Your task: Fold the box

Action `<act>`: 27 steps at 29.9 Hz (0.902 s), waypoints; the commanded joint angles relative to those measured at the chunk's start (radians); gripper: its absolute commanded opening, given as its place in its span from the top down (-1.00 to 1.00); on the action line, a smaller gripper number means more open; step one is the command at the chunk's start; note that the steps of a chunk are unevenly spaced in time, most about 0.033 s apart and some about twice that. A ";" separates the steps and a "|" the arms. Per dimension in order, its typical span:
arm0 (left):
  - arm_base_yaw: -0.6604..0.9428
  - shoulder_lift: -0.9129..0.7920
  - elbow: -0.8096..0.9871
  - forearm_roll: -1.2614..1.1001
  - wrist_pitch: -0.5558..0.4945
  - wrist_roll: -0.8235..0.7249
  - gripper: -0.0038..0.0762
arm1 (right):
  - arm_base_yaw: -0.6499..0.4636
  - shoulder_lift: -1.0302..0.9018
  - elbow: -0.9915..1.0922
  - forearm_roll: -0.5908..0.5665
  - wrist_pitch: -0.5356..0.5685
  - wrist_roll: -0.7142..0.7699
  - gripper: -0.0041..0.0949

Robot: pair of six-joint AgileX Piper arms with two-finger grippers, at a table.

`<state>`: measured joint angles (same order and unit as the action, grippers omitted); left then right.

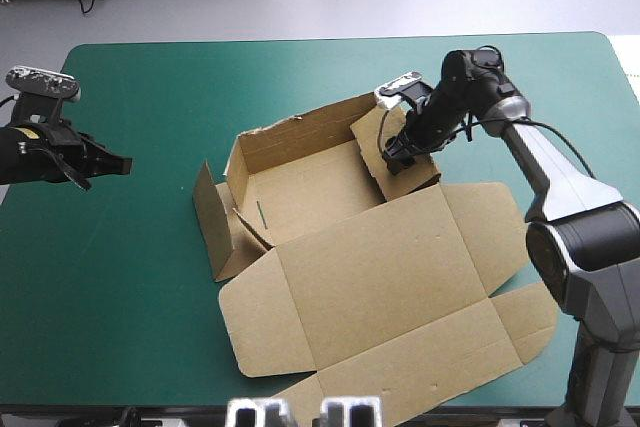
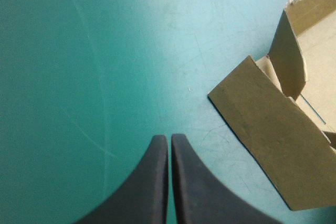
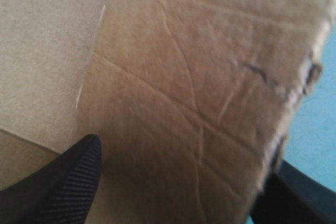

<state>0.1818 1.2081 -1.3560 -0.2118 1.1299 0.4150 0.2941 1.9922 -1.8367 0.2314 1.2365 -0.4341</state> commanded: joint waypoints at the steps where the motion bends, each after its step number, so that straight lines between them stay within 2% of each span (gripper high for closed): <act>1: 0.001 -0.018 -0.023 -0.038 -0.018 -0.009 0.88 | 0.036 -0.012 -0.092 -0.050 0.018 0.033 -0.36; 7: 0.001 -0.020 -0.023 -0.062 0.005 0.012 0.88 | 0.043 0.039 -0.146 -0.062 0.018 0.071 0.06; 13: 0.001 -0.020 -0.023 -0.066 0.005 0.012 0.88 | 0.043 0.086 -0.144 -0.061 0.020 0.094 0.26; 15: 0.001 -0.020 -0.023 -0.066 0.005 0.012 0.88 | 0.043 0.093 -0.144 -0.061 0.020 0.093 0.44; 18: 0.001 -0.020 -0.023 -0.066 0.003 0.014 0.88 | 0.041 0.087 -0.150 -0.061 0.020 0.093 0.93; 22: 0.001 -0.020 -0.023 -0.062 -0.025 0.014 0.88 | 0.034 0.042 -0.166 -0.047 0.020 0.072 0.97; 27: 0.001 -0.020 -0.023 -0.058 -0.035 0.014 0.88 | -0.056 -0.064 -0.174 0.120 0.020 0.020 0.97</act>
<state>0.1818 1.2081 -1.3560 -0.2529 1.1466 0.4275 0.3001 2.0667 -1.9644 0.2400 1.2292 -0.3782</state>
